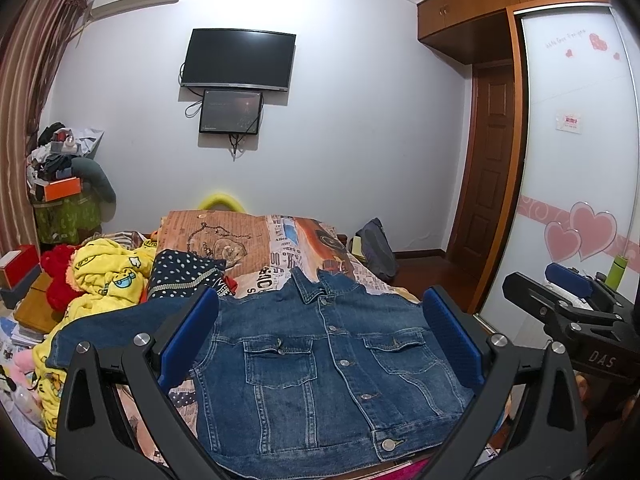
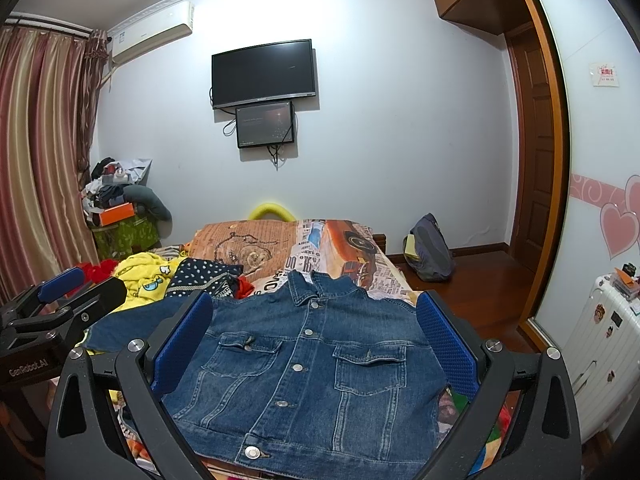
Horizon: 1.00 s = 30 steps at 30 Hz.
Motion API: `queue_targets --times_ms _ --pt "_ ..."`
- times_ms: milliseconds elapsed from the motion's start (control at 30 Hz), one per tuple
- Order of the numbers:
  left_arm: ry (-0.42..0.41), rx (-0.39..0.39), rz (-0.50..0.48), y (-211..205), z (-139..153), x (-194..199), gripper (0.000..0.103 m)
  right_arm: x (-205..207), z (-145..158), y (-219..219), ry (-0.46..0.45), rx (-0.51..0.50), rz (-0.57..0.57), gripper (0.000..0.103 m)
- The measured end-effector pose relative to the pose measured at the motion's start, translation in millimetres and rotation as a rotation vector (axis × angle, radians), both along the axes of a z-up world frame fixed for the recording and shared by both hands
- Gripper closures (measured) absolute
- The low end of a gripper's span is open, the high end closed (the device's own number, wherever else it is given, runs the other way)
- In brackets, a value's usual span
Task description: Fold large clothes
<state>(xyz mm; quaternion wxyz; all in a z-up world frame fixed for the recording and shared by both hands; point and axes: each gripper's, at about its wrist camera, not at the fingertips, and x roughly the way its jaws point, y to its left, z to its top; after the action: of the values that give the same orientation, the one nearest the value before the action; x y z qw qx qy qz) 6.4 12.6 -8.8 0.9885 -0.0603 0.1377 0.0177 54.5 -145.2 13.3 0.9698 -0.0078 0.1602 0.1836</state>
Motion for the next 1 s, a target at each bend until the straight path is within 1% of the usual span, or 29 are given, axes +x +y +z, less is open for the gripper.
queue_targets --times_ms 400,733,833,933,1000 --pt "0.005 0.000 0.000 0 2 1 0.000 2 -1 0 0.006 -0.004 -0.002 0.002" --pt "0.017 0.005 0.017 8 -1 11 0.000 17 -8 6 0.034 -0.021 0.001 0.002" --pt "0.019 0.014 0.038 17 -4 16 0.000 27 -12 12 0.050 -0.032 0.006 0.002" --pt "0.026 0.022 0.087 31 -7 25 0.000 40 -16 20 0.068 -0.051 0.011 0.002" --pt "0.045 0.013 0.122 45 -12 33 0.000 50 -21 26 0.082 -0.065 0.016 0.002"
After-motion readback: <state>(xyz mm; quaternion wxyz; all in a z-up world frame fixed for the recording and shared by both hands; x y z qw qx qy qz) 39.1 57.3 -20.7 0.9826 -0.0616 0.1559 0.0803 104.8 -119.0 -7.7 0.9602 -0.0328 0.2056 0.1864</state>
